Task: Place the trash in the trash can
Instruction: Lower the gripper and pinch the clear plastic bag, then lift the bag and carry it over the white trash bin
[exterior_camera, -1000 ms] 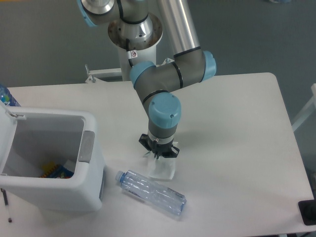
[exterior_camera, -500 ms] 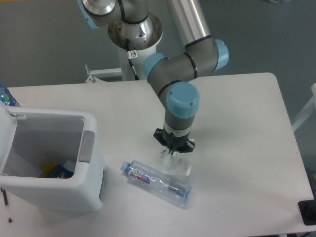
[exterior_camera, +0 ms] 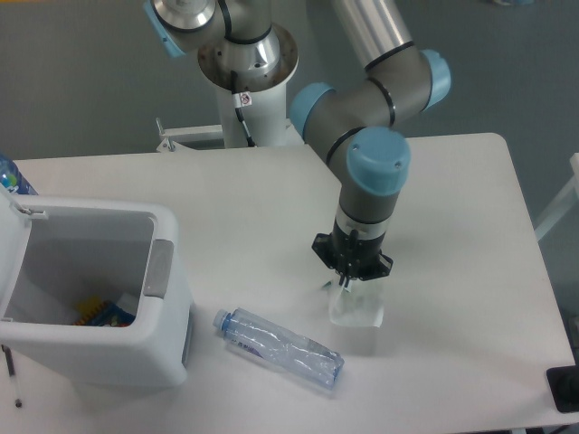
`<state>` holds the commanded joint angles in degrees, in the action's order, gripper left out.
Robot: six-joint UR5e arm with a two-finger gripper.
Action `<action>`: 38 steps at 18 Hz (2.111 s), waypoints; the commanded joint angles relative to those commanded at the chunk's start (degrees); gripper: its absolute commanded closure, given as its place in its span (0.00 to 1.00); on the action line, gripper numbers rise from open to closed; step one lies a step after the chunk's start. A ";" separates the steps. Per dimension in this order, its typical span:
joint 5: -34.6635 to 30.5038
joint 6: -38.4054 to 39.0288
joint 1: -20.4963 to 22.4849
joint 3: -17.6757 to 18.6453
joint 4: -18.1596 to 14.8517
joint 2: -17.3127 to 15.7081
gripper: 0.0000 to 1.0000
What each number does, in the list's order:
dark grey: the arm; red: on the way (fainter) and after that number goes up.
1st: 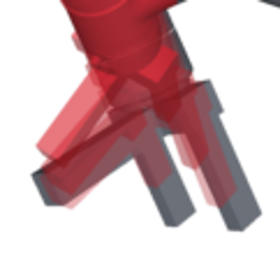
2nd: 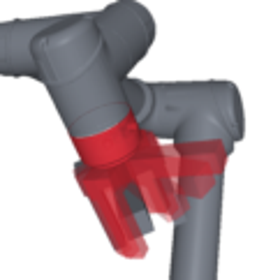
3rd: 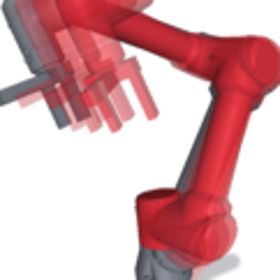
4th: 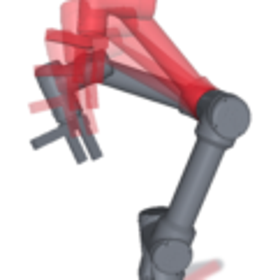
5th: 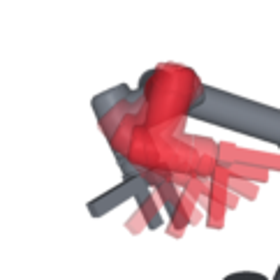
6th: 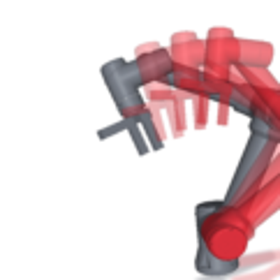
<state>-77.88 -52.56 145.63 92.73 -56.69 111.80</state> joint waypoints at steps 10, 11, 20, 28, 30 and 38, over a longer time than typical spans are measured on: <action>11.52 13.80 -0.53 -6.15 0.00 -2.54 0.98; 11.96 14.24 -0.61 -6.24 0.09 -2.90 0.98; 19.33 25.48 -3.25 -13.44 0.09 -5.53 0.97; 20.05 32.51 -8.61 -13.28 0.00 -10.89 0.97; 19.96 34.18 -10.71 -13.19 0.00 -12.39 0.97; 19.78 36.65 -18.19 -12.57 0.17 -14.77 0.93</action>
<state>-58.10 -15.91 127.45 80.15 -56.51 97.03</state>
